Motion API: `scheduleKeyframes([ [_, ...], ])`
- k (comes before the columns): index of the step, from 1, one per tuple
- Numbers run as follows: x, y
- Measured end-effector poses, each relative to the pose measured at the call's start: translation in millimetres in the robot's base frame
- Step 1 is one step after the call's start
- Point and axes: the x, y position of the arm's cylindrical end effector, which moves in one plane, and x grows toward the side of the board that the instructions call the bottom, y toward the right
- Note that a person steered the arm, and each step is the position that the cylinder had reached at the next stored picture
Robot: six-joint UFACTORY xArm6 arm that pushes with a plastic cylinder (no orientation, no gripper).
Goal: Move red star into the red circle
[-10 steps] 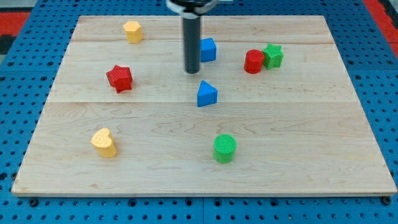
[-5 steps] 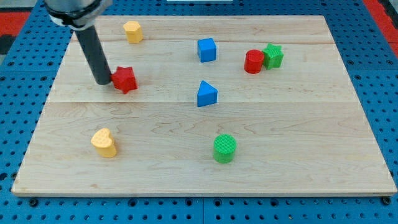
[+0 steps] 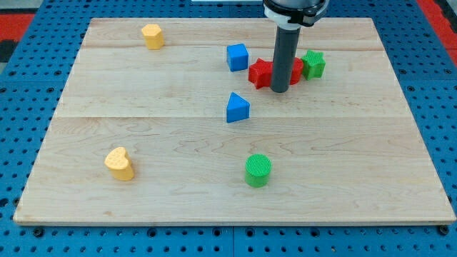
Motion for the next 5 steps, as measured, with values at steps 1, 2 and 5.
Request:
scheduleKeyframes([
  [1, -3, -63],
  [2, -28, -69],
  [5, -42, 7],
])
